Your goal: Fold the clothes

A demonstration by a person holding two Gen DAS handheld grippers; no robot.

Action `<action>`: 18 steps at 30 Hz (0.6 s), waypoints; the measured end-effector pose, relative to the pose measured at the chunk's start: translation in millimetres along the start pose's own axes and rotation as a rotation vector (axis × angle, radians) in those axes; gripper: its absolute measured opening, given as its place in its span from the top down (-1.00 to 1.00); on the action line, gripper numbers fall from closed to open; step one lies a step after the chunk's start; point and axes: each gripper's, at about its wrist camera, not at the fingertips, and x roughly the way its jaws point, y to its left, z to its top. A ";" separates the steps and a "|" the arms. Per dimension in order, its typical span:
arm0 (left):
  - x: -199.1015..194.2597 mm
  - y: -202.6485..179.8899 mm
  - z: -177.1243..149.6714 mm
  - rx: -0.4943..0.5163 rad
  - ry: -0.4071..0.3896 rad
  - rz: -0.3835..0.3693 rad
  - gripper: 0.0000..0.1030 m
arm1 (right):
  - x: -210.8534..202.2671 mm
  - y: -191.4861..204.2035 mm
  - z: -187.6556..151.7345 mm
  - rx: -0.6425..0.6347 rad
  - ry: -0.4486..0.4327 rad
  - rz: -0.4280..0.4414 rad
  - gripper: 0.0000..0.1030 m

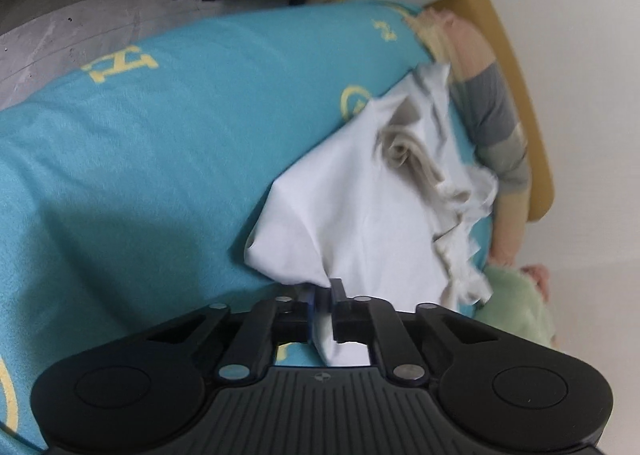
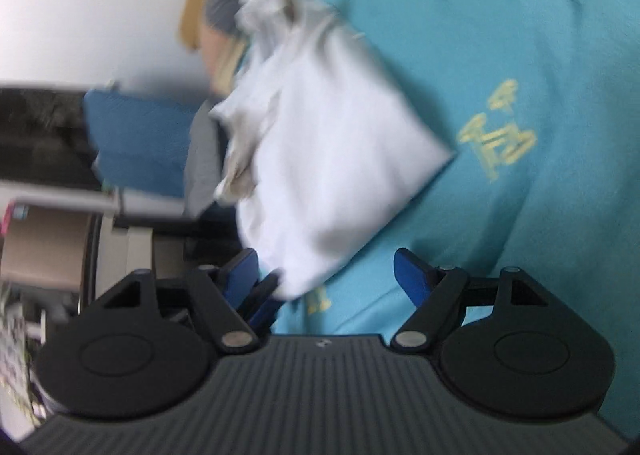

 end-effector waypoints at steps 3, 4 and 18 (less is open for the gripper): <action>-13.6 -6.9 0.5 -0.013 -0.041 -0.062 0.92 | -0.8 -10.7 9.6 0.071 -0.084 0.007 -0.06; -18.3 -10.7 0.7 -0.006 -0.052 -0.084 0.93 | -2.8 -10.3 11.6 0.068 -0.108 0.005 0.27; -131.6 -65.6 -31.0 0.227 -0.213 -0.355 0.94 | -116.6 76.4 -19.5 -0.293 -0.336 0.222 0.84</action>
